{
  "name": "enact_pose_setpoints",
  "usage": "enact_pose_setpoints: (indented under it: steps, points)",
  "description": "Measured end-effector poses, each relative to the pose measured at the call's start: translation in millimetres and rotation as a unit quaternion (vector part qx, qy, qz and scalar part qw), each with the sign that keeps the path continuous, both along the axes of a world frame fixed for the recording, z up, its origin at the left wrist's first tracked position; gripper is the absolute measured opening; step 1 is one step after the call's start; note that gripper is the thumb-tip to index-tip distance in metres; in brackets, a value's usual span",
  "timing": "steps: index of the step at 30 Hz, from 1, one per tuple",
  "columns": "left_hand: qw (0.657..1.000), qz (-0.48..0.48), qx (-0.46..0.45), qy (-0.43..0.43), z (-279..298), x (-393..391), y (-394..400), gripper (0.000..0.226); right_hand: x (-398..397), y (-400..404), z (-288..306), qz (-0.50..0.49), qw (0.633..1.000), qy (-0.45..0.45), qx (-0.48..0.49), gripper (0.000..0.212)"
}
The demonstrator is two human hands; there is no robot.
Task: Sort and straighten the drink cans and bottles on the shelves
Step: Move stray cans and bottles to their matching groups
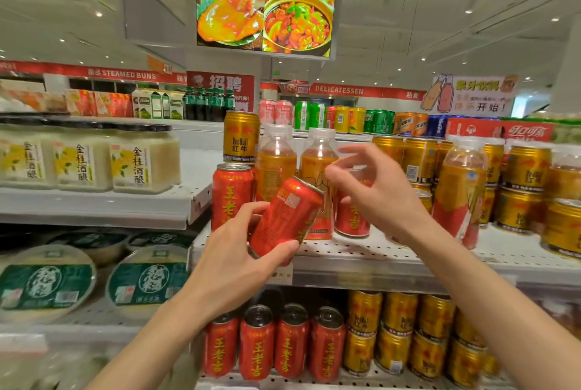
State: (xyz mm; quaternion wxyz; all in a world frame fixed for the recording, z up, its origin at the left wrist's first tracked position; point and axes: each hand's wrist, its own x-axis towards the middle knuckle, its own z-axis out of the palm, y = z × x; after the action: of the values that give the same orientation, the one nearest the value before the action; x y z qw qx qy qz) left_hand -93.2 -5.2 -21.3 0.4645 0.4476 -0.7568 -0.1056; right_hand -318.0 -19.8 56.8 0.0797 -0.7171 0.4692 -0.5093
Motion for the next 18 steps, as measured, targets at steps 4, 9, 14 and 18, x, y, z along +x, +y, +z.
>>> enact_pose_setpoints:
  steps: [4,9,14,18]
  points:
    - [0.999,0.009,0.012,0.037,-5.9,2.2,-1.4,0.07,-5.8,-23.6,5.6,-0.146,0.983,0.107,-0.04,0.069]
    - [0.998,0.023,0.026,0.058,-8.9,1.5,0.2,0.069,8.3,-51.4,-7.6,-0.142,0.976,0.167,0.014,0.086]
    - [0.996,0.024,0.036,0.082,-9.6,-0.5,4.2,0.069,6.3,-54.9,-5.6,-0.099,0.987,0.122,0.023,0.082]
    - [0.994,0.03,0.049,0.088,-7.8,-3.5,7.7,0.07,0.4,-54.5,-3.8,-0.04,0.993,0.106,0.03,0.081]
